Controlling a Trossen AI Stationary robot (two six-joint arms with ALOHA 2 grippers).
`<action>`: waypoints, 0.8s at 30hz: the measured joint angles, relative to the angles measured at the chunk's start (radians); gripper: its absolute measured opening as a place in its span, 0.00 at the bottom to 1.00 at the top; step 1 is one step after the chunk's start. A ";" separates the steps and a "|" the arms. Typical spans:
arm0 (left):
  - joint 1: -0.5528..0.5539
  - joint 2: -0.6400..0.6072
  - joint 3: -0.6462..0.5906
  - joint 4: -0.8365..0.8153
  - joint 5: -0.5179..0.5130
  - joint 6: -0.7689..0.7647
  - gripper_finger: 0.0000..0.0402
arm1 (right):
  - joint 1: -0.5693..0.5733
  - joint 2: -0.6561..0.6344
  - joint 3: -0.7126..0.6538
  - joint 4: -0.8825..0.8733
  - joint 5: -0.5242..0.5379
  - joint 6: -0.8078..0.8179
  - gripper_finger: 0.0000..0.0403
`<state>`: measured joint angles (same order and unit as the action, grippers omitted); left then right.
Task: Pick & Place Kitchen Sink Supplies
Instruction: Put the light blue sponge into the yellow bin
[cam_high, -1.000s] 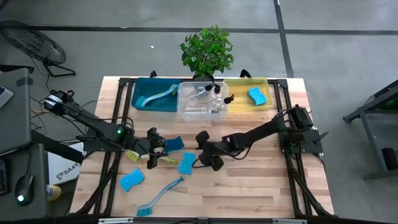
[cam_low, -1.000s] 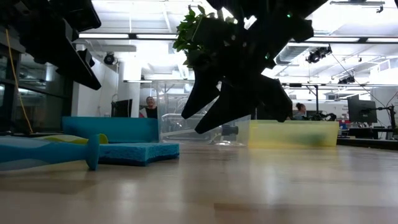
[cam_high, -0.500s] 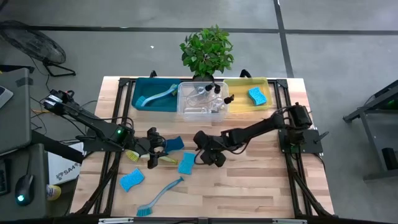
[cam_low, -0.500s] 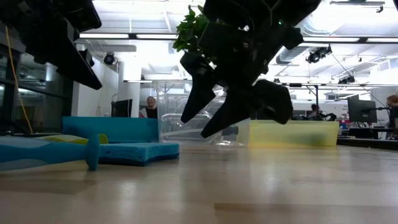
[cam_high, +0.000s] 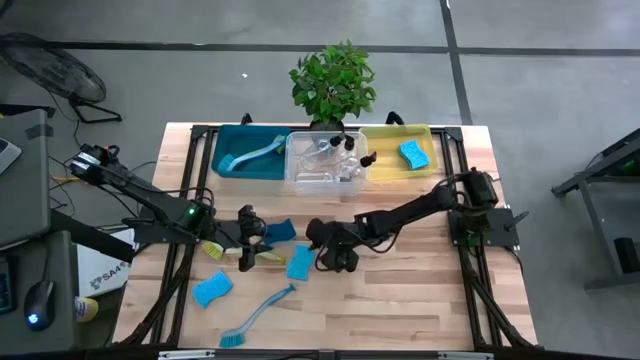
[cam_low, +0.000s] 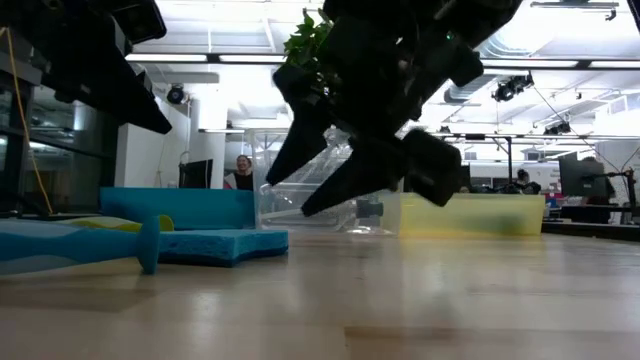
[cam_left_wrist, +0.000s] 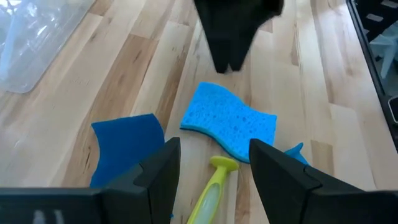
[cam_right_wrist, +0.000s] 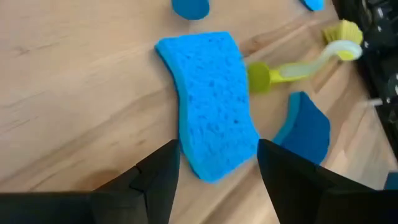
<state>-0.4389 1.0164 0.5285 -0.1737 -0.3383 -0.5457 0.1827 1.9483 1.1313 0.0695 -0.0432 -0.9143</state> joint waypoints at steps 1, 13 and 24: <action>0.000 0.000 0.000 -0.001 -0.005 -0.006 0.47 | 0.004 0.007 0.000 0.010 0.003 -0.009 0.52; 0.000 0.000 0.000 -0.006 -0.034 -0.037 0.47 | 0.010 0.084 0.000 0.084 0.009 -0.059 0.52; 0.000 0.000 0.000 -0.007 -0.050 -0.062 0.47 | -0.001 0.118 0.002 0.138 -0.005 -0.063 0.51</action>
<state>-0.4389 1.0168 0.5289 -0.1803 -0.3882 -0.6075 0.1814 2.0667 1.1332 0.2079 -0.0478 -0.9770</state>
